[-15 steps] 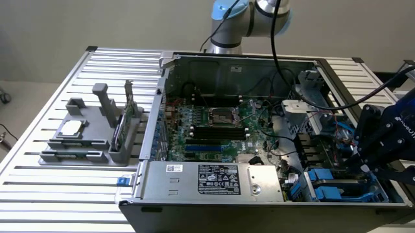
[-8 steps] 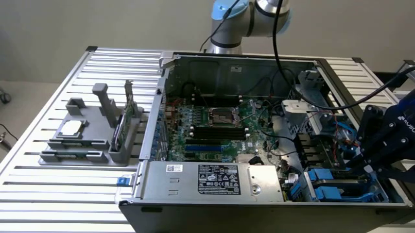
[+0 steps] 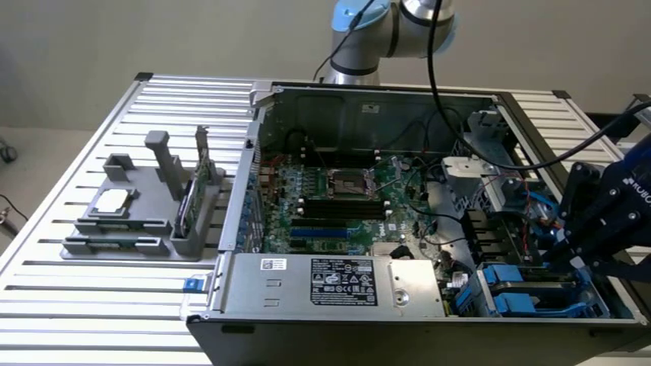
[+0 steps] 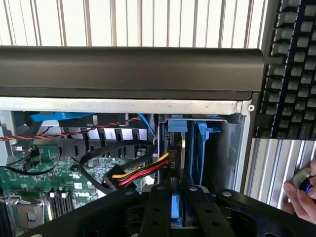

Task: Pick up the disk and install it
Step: 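Insert the first disk wire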

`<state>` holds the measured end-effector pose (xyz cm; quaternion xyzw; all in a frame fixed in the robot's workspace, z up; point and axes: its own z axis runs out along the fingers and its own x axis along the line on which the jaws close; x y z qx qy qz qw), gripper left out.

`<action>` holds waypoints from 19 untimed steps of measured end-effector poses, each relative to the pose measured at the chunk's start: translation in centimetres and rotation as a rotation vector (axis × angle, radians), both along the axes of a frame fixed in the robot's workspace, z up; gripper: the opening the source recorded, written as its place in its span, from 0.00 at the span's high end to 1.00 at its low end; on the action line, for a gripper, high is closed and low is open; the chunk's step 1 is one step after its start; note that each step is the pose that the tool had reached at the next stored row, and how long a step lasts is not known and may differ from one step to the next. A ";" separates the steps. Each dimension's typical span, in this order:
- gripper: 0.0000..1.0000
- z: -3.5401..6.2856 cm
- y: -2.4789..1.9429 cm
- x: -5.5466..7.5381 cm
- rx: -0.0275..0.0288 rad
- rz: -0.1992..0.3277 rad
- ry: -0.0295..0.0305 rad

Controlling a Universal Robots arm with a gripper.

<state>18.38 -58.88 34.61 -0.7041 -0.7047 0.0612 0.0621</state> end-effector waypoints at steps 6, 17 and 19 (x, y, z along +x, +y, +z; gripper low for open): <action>0.84 0.00 1.09 0.0 -0.0271 0.000 0.0004; 0.84 -0.27 2.21 0.1 -0.1039 -0.007 0.0005; 0.84 -0.43 2.41 0.1 -0.1085 -0.010 0.0006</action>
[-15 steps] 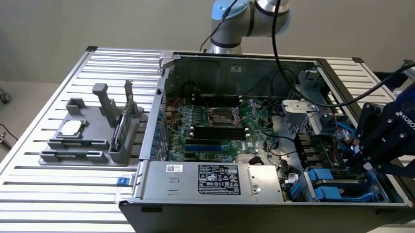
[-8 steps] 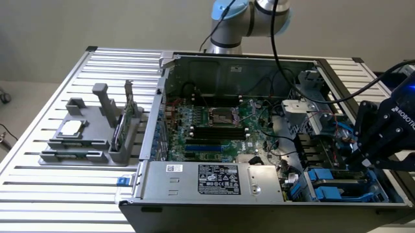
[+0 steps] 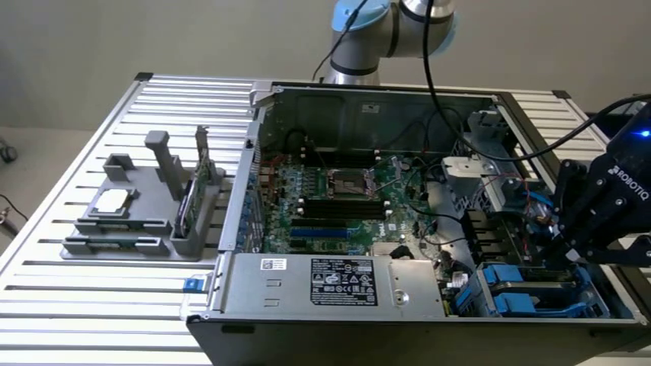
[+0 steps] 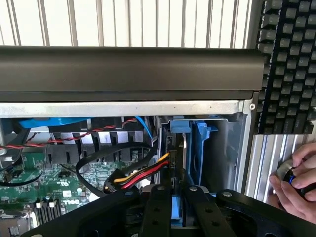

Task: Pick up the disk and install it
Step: 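Insert the first disk wire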

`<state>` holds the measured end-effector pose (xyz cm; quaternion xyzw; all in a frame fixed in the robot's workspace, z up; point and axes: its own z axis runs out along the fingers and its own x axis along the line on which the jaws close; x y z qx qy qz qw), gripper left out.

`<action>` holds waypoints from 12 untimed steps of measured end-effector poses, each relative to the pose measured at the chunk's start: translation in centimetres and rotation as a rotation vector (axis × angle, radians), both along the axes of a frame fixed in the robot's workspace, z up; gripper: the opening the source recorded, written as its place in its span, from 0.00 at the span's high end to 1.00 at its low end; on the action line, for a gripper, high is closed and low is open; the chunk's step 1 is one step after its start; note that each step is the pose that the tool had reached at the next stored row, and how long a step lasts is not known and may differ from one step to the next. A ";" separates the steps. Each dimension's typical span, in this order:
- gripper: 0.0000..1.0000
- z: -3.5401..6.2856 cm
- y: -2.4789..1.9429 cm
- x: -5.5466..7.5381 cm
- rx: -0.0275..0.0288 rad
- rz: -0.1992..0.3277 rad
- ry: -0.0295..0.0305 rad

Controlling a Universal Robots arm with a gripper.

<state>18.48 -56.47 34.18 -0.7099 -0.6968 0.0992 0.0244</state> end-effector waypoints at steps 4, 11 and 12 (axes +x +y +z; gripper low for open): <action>0.84 -0.17 0.16 0.0 -0.0095 -0.006 0.0000; 0.84 -0.22 0.17 0.0 -0.0203 -0.007 0.0000; 0.84 -0.26 0.17 0.0 -0.0202 -0.007 0.0000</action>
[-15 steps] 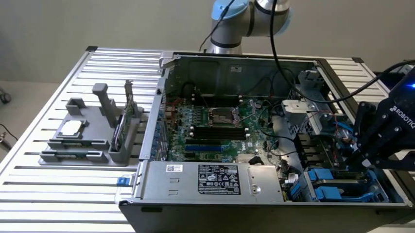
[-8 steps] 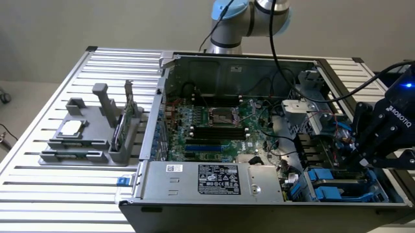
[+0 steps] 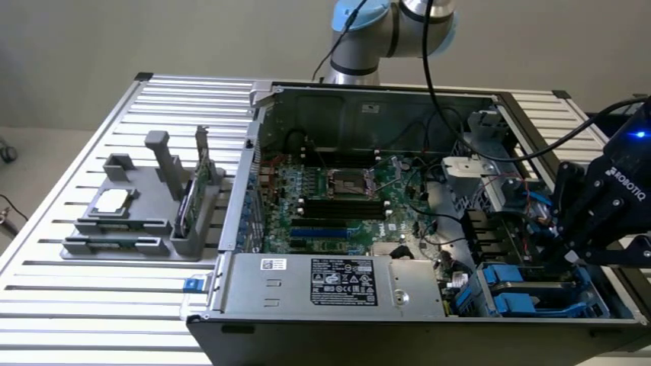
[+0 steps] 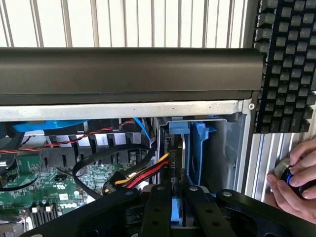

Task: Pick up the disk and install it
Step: 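Insert the first disk wire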

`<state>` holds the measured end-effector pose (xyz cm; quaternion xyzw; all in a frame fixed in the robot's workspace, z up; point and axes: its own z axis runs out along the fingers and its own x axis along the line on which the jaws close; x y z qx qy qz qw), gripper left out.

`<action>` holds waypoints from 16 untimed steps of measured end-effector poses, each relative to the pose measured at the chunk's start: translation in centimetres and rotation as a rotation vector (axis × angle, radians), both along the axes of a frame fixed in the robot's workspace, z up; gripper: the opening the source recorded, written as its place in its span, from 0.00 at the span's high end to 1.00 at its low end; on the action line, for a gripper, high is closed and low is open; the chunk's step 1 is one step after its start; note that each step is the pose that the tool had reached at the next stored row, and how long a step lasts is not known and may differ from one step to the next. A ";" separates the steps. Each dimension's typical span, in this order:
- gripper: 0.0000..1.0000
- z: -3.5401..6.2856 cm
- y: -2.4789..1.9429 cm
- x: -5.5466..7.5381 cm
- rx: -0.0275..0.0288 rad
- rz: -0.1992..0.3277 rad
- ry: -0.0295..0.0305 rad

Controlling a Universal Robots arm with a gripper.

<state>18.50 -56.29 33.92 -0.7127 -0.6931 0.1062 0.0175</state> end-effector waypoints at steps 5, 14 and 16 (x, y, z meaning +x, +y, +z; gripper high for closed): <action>0.84 -0.11 0.00 0.0 -0.0004 0.000 -0.0001; 0.84 -0.23 0.02 0.1 -0.0002 0.000 -0.0001; 0.84 -0.30 0.02 0.1 0.0002 0.000 -0.0001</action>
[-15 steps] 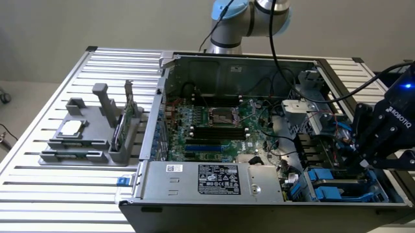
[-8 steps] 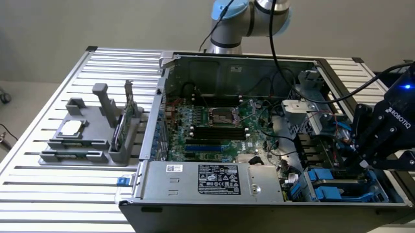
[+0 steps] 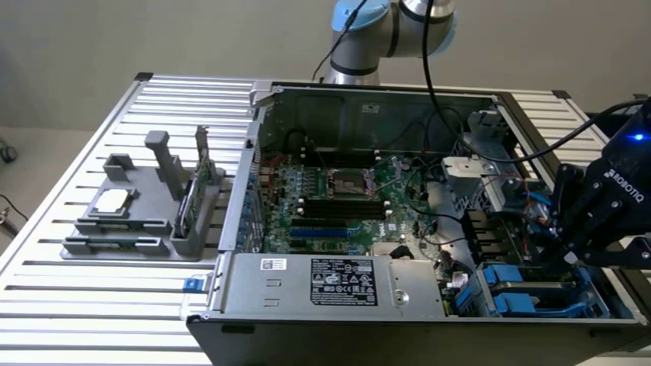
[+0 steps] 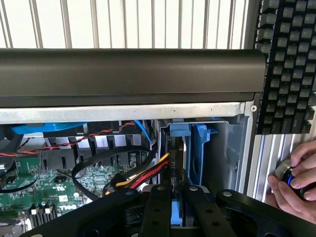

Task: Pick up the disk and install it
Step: 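Insert the first disk wire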

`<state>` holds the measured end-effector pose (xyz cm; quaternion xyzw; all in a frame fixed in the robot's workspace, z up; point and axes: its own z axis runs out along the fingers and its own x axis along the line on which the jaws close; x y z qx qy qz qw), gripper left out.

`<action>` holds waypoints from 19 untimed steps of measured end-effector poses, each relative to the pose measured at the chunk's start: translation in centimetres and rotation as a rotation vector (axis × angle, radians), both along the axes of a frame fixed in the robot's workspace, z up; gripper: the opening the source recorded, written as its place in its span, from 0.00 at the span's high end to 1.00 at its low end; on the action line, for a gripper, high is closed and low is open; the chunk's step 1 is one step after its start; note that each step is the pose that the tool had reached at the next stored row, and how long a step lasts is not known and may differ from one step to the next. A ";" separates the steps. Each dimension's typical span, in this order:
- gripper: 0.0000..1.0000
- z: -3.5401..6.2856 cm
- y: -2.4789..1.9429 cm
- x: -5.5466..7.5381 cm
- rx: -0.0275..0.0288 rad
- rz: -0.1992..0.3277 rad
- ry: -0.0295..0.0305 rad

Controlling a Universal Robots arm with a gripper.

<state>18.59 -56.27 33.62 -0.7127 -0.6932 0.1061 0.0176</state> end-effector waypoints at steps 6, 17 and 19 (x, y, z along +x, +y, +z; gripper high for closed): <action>0.84 -0.12 0.00 0.0 -0.0010 0.000 -0.0001; 0.84 -0.35 0.02 0.2 -0.0020 0.000 -0.0001; 0.84 -0.45 0.02 0.2 -0.0029 0.000 0.0000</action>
